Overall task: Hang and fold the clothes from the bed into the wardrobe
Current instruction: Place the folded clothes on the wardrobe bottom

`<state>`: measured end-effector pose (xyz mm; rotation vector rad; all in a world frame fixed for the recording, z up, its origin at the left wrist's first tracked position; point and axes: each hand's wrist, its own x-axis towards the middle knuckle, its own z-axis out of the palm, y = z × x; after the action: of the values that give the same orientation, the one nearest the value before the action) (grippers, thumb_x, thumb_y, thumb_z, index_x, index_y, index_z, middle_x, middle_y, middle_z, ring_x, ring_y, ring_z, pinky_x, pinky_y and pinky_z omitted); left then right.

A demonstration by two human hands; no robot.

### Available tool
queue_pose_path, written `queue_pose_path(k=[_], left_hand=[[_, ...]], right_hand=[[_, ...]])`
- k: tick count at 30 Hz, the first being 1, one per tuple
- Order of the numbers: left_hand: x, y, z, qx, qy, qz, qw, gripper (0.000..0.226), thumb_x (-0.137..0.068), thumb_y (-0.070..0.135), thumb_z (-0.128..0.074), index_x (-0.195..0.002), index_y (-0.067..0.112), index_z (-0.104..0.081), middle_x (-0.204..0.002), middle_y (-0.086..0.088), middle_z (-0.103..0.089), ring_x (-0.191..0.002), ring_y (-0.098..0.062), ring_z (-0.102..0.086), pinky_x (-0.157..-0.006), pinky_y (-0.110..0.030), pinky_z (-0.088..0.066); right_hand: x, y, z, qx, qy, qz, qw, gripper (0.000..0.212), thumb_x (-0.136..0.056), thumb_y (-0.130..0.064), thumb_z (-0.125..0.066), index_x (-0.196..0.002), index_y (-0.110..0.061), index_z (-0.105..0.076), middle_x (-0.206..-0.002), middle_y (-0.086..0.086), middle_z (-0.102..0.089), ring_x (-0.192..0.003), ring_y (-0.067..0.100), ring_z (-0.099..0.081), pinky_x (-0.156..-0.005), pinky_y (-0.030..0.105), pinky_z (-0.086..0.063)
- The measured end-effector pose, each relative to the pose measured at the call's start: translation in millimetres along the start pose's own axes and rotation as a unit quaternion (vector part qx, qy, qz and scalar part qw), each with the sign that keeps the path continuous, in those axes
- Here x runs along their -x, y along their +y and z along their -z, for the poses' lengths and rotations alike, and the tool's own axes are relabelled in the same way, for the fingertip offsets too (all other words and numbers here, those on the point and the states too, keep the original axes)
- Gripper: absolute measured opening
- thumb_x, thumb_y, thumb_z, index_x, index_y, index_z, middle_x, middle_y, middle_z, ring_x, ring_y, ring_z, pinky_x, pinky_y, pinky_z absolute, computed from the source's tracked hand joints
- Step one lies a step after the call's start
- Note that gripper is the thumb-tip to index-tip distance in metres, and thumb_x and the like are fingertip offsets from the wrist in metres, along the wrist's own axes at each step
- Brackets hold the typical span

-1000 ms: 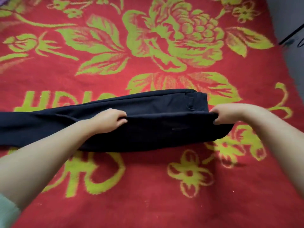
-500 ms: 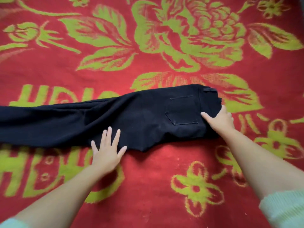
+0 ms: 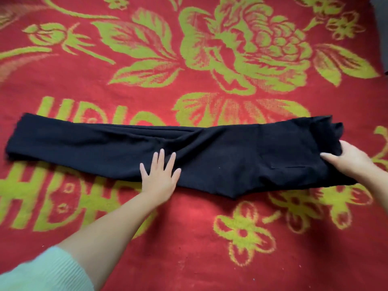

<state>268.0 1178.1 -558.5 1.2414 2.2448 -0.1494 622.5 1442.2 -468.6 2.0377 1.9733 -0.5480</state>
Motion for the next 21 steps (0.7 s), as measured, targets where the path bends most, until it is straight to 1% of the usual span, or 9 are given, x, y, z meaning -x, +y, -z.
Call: queue_pose_path(k=[3, 5, 9, 10, 12, 14, 16, 18, 21], left_hand=[[-1.1, -10.3, -0.9, 0.083, -0.045, 0.001, 0.996, 0.053, -0.102, 0.040, -0.022, -0.152, 0.030, -0.006, -0.160, 0.004, 0.004, -0.146, -0.012, 0.006, -0.115, -0.052, -0.004], [-7.0, -18.2, 5.1, 0.107, 0.006, -0.028, 0.994, 0.048, -0.103, 0.029, -0.029, -0.150, 0.024, -0.024, -0.159, 0.000, -0.013, -0.146, -0.014, -0.010, -0.114, -0.046, -0.015], [-33.0, -46.4, 35.1, 0.090, 0.136, -0.053, 0.985, 0.049, -0.093, 0.008, -0.044, -0.142, 0.013, -0.041, -0.150, -0.008, -0.034, -0.135, -0.028, -0.033, -0.103, -0.045, -0.036], [-41.1, -55.7, 41.5, 0.057, 0.142, -0.061, 0.986, 0.051, -0.092, 0.006, -0.044, -0.142, 0.013, -0.040, -0.149, -0.009, -0.034, -0.136, -0.029, -0.032, -0.103, -0.045, -0.036], [-56.6, -71.6, 50.7, -0.015, 0.111, -0.078, 0.991, 0.052, -0.094, 0.009, -0.044, -0.145, 0.014, -0.036, -0.151, -0.010, -0.032, -0.139, -0.026, -0.027, -0.108, -0.044, -0.032], [-67.6, -79.2, 54.9, -0.082, 0.061, -0.092, 0.990, 0.051, -0.097, 0.014, -0.041, -0.147, 0.018, -0.031, -0.153, -0.007, -0.028, -0.142, -0.022, -0.021, -0.114, -0.043, -0.021], [-77.3, -80.6, 58.6, -0.126, 0.045, -0.100, 0.986, 0.049, -0.098, 0.017, -0.038, -0.146, 0.019, -0.031, -0.149, -0.004, -0.033, -0.140, -0.020, -0.024, -0.116, -0.045, -0.012], [-90.0, -86.9, 65.2, -0.173, 0.074, -0.116, 0.975, 0.038, -0.098, 0.020, -0.039, -0.137, 0.018, -0.041, -0.135, -0.003, -0.046, -0.130, -0.022, -0.037, -0.115, -0.045, -0.014], [-103.0, -103.0, 76.0, -0.223, 0.126, -0.153, 0.954, 0.023, -0.098, 0.025, -0.042, -0.115, 0.015, -0.054, -0.115, -0.004, -0.058, -0.114, -0.026, -0.047, -0.108, -0.040, -0.024]], right_hand=[[10.0, 29.0, -11.7, 0.052, 0.017, -0.078, 0.995, 0.038, -0.089, -0.037, -0.059, -0.116, -0.012, -0.048, -0.117, 0.026, -0.060, -0.106, 0.045, -0.057, -0.083, 0.046, -0.046], [14.5, 29.8, -25.2, 0.049, 0.037, -0.106, 0.992, 0.041, -0.090, -0.034, -0.058, -0.122, -0.011, -0.045, -0.123, 0.027, -0.055, -0.113, 0.044, -0.053, -0.090, 0.049, -0.044], [21.8, -4.1, -35.9, 0.062, 0.101, -0.156, 0.981, 0.080, -0.089, -0.020, -0.058, -0.151, -0.014, -0.007, -0.157, 0.017, -0.012, -0.146, 0.029, -0.005, -0.114, 0.059, -0.008], [23.6, -18.1, -40.4, 0.069, 0.110, -0.110, 0.985, 0.080, -0.089, -0.018, -0.056, -0.151, -0.012, -0.007, -0.158, 0.015, -0.008, -0.146, 0.028, -0.002, -0.114, 0.059, -0.008], [31.5, -58.2, -54.1, 0.051, 0.092, 0.060, 0.993, 0.066, -0.091, -0.016, -0.054, -0.148, -0.010, -0.023, -0.157, 0.011, -0.015, -0.143, 0.030, -0.018, -0.112, 0.054, -0.024], [50.4, -114.2, -72.0, -0.019, 0.041, 0.238, 0.970, 0.051, -0.092, -0.016, -0.052, -0.142, -0.016, -0.040, -0.153, 0.002, -0.028, -0.132, 0.025, -0.041, -0.104, 0.043, -0.039], [70.9, -170.5, -93.8, -0.044, 0.013, 0.351, 0.935, 0.045, -0.094, -0.022, -0.051, -0.139, -0.023, -0.045, -0.147, -0.006, -0.037, -0.122, 0.017, -0.051, -0.096, 0.036, -0.046], [76.5, -220.0, -118.6, -0.035, -0.010, 0.384, 0.923, 0.041, -0.097, -0.028, -0.048, -0.137, -0.026, -0.045, -0.140, -0.007, -0.044, -0.114, 0.019, -0.055, -0.089, 0.036, -0.048], [65.1, -261.9, -138.6, 0.071, -0.047, 0.330, 0.940, 0.029, -0.098, -0.031, -0.045, -0.124, -0.023, -0.055, -0.124, 0.000, -0.054, -0.110, 0.026, -0.056, -0.085, 0.038, -0.046]])
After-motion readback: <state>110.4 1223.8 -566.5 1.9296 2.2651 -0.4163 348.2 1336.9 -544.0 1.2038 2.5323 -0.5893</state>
